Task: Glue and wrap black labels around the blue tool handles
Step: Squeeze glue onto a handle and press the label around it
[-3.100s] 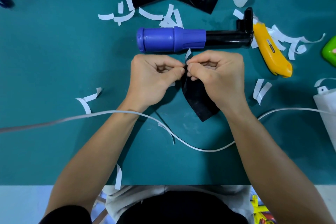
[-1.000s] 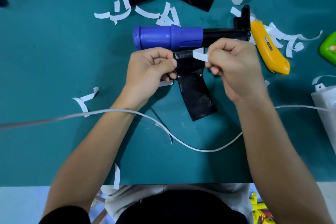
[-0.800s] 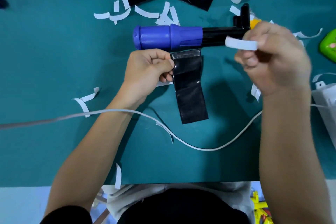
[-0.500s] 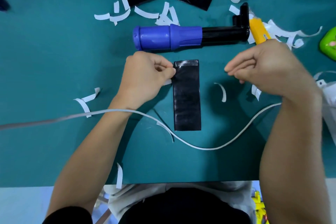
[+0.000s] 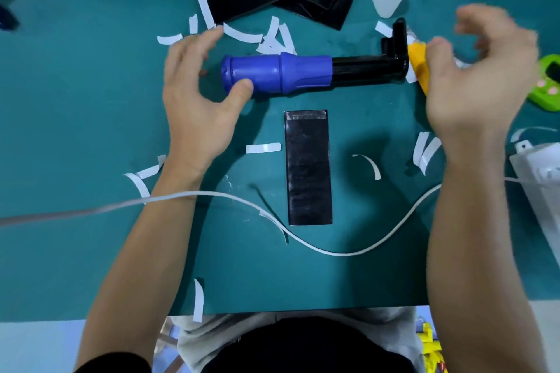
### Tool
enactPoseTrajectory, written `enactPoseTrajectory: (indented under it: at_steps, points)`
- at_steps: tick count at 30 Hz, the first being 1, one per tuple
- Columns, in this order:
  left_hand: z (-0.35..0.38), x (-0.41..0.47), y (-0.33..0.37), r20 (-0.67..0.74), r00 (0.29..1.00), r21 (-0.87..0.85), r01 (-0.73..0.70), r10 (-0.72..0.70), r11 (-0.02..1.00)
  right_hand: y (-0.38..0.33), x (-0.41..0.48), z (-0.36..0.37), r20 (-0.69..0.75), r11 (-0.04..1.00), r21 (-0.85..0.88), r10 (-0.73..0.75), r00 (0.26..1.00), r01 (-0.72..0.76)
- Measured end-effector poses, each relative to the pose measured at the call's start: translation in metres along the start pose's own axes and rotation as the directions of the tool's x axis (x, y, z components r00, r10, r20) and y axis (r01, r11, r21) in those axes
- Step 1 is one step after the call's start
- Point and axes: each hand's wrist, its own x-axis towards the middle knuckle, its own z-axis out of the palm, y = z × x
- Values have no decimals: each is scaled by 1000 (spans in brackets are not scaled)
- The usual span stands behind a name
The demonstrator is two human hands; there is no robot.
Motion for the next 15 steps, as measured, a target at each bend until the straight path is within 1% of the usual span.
enactPoseTrajectory:
  at_steps: [1, 3, 5, 7, 9, 10, 11, 12, 14, 15]
  points:
    - [2, 1, -2, 56, 998, -10, 10, -10, 1000, -7, 5, 6, 38, 999, 34, 16, 999, -17]
    - [5, 3, -7, 161, 986, -35, 38, -32, 999, -20, 20, 20, 180, 995, 60, 67, 981, -79]
    - [6, 4, -9, 220, 974, -47, 63, -51, 997, -30, 37, 34, 295, 997, 9, 75, 952, -81]
    - [4, 6, -13, 236, 970, -56, 68, -53, 996, -38, 51, 45, 332, 993, -115, 33, 943, 5]
    - [3, 9, -16, 247, 968, -76, 55, -35, 996, -44, 56, 52, 312, 949, -288, -31, 950, 126]
    - [3, 10, -17, 248, 968, -88, 49, -26, 995, -45, 57, 54, 296, 933, -321, -68, 953, 166]
    - [3, 10, -17, 248, 968, -100, 49, -23, 994, -46, 55, 55, 279, 938, -287, -111, 954, 193]
    - [2, 10, -17, 249, 968, -114, 50, -20, 992, -47, 52, 54, 262, 956, -204, -156, 952, 213]
    - [3, 8, -16, 241, 971, -130, 36, -4, 991, -52, 39, 50, 210, 976, 92, -215, 954, 200]
    - [5, 7, -15, 236, 972, -128, 17, 14, 992, -56, 30, 48, 193, 949, 273, -217, 957, 160]
